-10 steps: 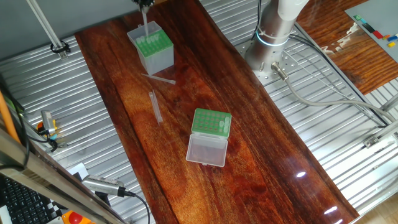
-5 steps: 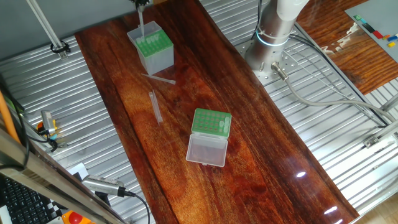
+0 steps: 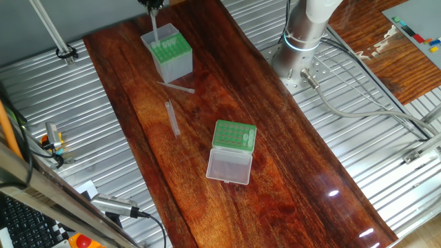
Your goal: Transfer all large pipette tips from one holder to another
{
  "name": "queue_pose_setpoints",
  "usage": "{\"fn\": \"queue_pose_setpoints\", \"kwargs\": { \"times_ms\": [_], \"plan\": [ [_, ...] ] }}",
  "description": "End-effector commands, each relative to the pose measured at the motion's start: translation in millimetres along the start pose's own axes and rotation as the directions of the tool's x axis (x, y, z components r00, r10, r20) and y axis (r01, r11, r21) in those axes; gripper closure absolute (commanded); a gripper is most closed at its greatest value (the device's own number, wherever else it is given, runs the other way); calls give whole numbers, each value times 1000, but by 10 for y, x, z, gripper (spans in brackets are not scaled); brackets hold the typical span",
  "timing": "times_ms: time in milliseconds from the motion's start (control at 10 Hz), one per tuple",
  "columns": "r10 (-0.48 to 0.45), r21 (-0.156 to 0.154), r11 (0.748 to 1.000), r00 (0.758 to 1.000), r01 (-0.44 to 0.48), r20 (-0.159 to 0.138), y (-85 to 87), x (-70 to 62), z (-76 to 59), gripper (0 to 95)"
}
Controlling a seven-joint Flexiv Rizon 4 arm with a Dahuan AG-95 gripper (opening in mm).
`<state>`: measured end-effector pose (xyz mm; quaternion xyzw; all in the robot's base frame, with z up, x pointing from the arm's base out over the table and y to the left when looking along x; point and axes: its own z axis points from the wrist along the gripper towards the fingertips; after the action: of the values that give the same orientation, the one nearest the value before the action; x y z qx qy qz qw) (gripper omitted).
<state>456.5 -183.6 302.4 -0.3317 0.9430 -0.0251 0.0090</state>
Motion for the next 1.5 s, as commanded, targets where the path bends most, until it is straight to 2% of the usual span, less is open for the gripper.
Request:
{"fn": "queue_pose_setpoints", "kwargs": {
  "times_ms": [100,400,1500],
  "plan": [
    [2,0,1000,1000,-2,0,18,5,23,950],
    [1,6,1000,1000,-1,7,37,45,102,950],
    [0,9,1000,1000,0,19,58,101,221,950]
  ]
}}
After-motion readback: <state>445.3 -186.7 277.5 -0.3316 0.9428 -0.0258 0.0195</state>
